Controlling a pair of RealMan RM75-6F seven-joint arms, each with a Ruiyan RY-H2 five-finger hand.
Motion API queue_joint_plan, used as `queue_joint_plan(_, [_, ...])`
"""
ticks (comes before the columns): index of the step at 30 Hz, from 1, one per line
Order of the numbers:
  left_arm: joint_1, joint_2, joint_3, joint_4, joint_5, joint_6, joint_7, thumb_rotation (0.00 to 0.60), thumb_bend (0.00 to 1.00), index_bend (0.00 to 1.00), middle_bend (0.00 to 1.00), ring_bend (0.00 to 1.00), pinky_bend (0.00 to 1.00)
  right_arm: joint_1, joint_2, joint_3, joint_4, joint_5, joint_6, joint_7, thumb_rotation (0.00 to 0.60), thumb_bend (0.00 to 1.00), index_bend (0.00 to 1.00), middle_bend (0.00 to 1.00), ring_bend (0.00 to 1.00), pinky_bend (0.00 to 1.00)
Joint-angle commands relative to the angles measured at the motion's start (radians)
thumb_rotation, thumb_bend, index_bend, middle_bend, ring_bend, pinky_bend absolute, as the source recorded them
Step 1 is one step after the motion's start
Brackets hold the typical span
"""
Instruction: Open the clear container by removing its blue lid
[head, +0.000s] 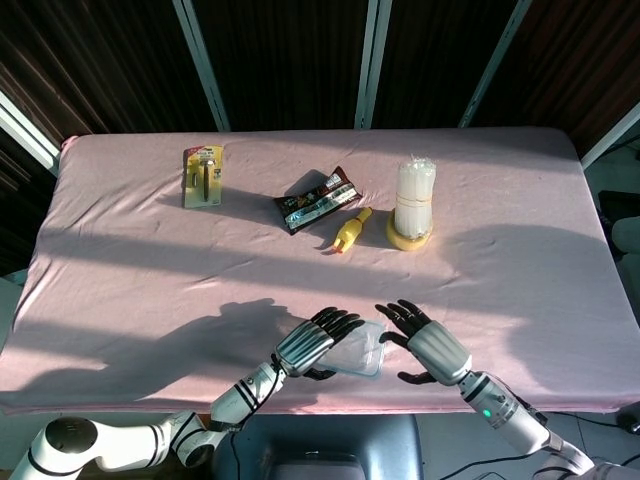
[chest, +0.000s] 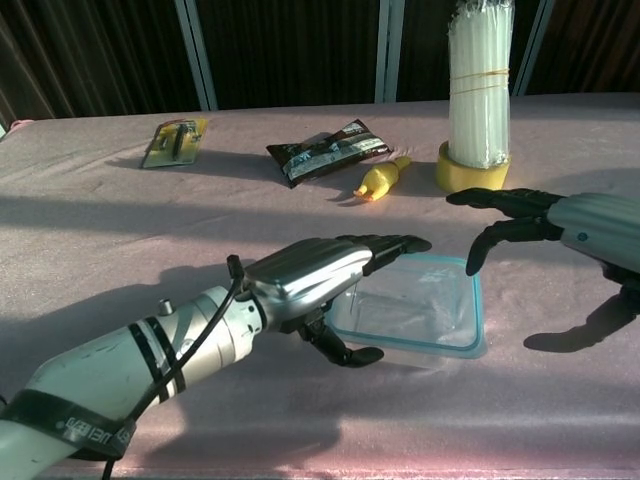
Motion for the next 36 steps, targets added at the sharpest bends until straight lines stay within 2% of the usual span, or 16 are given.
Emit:
queue_joint_plan(1, [-0.002,-0.007,0.0,0.01,0.002,0.0,0.015,0.6,0.3,0.0,0.38,0.5,0.47,0.03,-0.033,-0.019,0.018,-0.015,-0.018,0.032,0.6,0.32,0.52,0.04,0.0,0.0])
queue_joint_plan(10, [-0.006,-0.003,-0.004,0.007,-0.005,-0.009,0.059,0.6,0.3,0.0,0.39,0.51,0.47,0.052,-0.061,-0.056,0.03,-0.016,-0.018,0.041,0.6,0.32,0.56,0.06,0.0,0.0])
queue_joint_plan(36, [-0.002,-0.005,0.007,0.011,-0.015,-0.025,0.086,0.6,0.29,0.0,0.39,0.52,0.48,0.084,-0.094,-0.059,0.038,0.038,-0.007,0.017,0.6,0.34,0.61,0.07,0.0,0.0])
